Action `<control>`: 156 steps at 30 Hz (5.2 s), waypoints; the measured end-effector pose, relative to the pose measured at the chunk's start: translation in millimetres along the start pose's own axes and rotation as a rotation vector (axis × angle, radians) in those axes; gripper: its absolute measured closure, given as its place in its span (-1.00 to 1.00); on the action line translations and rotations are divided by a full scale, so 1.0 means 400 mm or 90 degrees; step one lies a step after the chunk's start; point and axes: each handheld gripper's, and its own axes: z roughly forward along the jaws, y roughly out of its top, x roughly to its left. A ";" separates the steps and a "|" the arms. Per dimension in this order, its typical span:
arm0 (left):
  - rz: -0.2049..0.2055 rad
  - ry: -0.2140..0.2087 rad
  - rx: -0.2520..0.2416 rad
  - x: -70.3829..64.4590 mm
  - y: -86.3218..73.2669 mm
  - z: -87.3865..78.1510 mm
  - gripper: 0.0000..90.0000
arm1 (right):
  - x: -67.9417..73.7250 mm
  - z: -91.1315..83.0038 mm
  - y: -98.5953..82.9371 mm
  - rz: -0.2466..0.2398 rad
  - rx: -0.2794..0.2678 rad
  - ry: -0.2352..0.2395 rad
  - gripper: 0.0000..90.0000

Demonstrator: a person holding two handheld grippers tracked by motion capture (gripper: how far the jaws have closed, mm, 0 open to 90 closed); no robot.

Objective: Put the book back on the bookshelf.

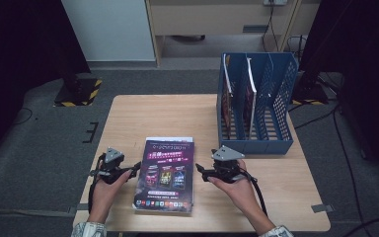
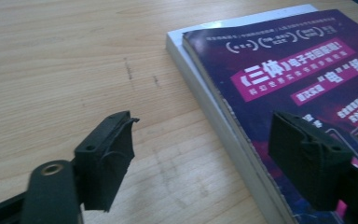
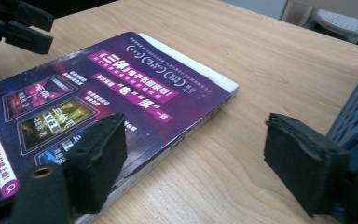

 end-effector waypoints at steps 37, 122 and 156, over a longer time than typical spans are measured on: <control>0.043 -0.081 0.031 -0.060 0.003 0.043 0.28 | 0.025 0.093 -0.033 0.027 0.086 0.039 -0.21; 0.065 -0.096 0.045 -0.081 -0.004 0.040 0.05 | 0.030 0.192 0.051 0.113 0.084 0.194 -0.73; 0.060 -0.101 0.040 -0.077 -0.007 0.040 0.01 | 0.047 0.307 0.104 0.117 0.165 0.135 0.10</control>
